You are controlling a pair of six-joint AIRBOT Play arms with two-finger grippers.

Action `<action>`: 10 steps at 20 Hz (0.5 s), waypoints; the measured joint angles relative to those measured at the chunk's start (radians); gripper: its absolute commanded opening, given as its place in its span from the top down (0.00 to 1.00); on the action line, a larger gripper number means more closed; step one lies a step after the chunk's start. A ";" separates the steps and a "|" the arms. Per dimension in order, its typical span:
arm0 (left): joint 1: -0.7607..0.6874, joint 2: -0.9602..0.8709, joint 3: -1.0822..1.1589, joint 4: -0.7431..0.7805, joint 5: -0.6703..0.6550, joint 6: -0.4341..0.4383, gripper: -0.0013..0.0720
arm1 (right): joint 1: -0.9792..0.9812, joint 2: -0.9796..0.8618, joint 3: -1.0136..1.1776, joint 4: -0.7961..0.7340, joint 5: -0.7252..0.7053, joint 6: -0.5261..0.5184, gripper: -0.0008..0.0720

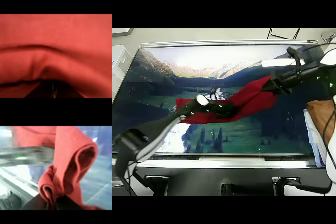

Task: Fold the clothes and pants, and hang the long-sleeved shirts on hangers.

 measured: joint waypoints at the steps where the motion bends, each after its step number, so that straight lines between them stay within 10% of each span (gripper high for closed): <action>1: -0.040 -0.022 -0.001 -0.068 0.043 -0.005 0.95 | 0.014 0.029 0.000 -0.003 -0.003 0.015 0.94; 10: -0.155 -0.077 0.016 -0.444 0.304 0.122 0.96 | 0.059 0.047 0.000 0.027 -0.079 0.077 0.94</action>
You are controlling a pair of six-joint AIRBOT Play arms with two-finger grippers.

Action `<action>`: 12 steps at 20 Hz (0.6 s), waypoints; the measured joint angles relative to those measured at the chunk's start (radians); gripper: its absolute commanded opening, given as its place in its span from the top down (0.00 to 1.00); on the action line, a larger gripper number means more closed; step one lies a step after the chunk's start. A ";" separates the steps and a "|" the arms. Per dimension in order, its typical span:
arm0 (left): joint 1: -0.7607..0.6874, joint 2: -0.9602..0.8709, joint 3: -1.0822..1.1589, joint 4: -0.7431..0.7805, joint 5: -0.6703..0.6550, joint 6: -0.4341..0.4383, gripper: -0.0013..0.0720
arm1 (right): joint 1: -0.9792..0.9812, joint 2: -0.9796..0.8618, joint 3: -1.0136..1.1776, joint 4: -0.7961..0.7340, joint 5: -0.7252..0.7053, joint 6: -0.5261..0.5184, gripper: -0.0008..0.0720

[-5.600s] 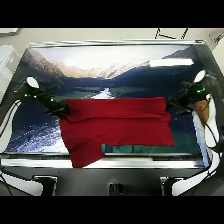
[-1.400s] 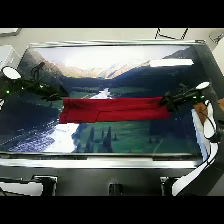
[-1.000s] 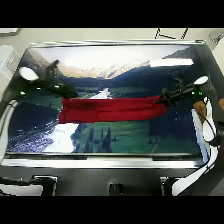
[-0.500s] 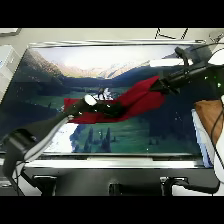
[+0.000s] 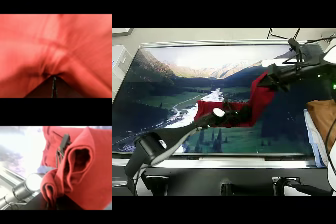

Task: Fold the clothes and pants, and hang the long-sleeved shirts on hangers.

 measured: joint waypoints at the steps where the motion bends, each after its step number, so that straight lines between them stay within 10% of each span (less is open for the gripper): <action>1: 0.050 0.016 0.001 0.048 -0.040 0.033 0.96 | 0.012 -0.014 0.000 0.018 -0.020 0.000 0.94; 10: 0.669 0.504 0.003 0.814 -0.457 -0.035 0.95 | 0.325 -0.309 0.000 0.218 -0.312 -0.027 0.87; 12: 0.765 0.636 0.003 0.874 -0.504 -0.041 0.95 | 0.402 -0.406 0.000 0.260 -0.394 -0.026 0.04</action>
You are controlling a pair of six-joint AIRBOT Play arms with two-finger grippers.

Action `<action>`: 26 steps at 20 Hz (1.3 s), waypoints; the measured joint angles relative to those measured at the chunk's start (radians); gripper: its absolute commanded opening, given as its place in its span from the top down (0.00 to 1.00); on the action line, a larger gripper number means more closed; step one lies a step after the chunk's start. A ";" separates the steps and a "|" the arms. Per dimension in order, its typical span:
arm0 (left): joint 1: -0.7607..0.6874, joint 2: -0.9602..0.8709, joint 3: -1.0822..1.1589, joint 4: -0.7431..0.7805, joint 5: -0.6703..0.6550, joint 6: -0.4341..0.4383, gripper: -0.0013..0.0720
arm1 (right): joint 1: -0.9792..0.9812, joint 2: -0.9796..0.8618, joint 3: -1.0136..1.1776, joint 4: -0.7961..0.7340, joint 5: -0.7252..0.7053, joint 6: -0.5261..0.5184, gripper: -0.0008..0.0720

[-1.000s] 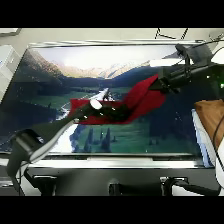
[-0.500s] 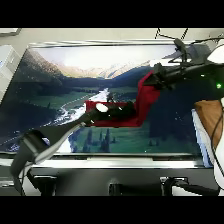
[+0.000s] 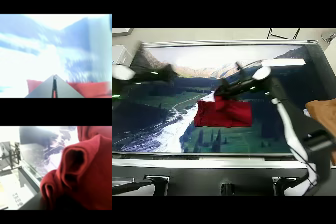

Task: Fold the clothes and pants, and hang the long-sleeved shirts on hangers.

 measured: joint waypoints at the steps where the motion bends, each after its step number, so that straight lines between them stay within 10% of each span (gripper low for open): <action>1: 0.033 0.056 0.000 0.023 -0.016 -0.003 0.95 | 0.034 -0.048 0.000 0.029 -0.044 0.005 0.02; 8: 0.113 0.294 0.000 0.083 -0.059 -0.006 0.95 | -0.026 -0.133 0.000 0.257 -0.111 -0.098 0.03; 15: 0.117 0.327 -0.016 0.092 -0.066 0.005 0.95 | -0.412 0.004 -0.055 -0.321 0.281 0.024 0.07; 21: 0.079 0.330 -0.037 0.092 -0.068 0.007 0.95 | -0.431 -0.018 -0.248 -0.274 0.299 -0.108 0.12; 23: 0.066 0.330 -0.038 0.092 -0.068 0.007 0.95 | -0.411 -0.043 -0.270 -0.232 0.280 -0.146 0.41; 25: 0.056 0.330 -0.040 0.093 -0.068 0.006 0.95 | -0.394 -0.063 -0.281 -0.199 0.256 -0.174 0.94; 26: 0.053 0.330 -0.040 0.092 -0.067 0.007 0.95 | -0.390 -0.068 -0.282 -0.179 0.243 -0.189 0.94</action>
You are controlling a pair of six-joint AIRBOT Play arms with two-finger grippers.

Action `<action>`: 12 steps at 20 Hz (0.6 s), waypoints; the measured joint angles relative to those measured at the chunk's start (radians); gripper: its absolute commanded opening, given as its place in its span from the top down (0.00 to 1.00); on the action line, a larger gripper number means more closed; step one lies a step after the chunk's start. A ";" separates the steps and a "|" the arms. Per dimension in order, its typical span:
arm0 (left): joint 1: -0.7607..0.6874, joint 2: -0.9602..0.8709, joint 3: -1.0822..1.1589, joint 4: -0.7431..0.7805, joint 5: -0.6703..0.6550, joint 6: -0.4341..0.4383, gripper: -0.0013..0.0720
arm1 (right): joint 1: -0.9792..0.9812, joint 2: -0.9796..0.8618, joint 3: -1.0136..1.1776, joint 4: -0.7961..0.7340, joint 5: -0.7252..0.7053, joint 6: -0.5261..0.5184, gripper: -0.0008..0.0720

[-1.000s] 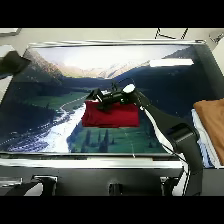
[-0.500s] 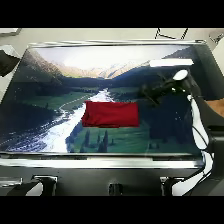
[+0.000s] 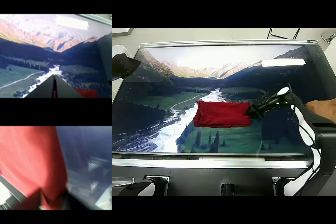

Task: Fold the clothes and pants, and hang the long-sleeved shirts on hangers.

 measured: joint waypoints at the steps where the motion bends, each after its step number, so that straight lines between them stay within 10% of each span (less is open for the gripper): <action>1: -0.003 0.000 0.000 0.000 0.001 0.000 0.95 | 0.000 -0.003 0.004 0.024 -0.013 -0.024 0.94; 7: -0.011 0.000 0.000 0.001 0.007 0.000 0.95 | -0.132 0.072 0.188 0.153 0.043 -0.097 0.94; 12: -0.011 0.000 0.000 0.001 0.013 0.000 0.95 | -0.366 0.182 0.438 0.062 0.169 0.048 0.94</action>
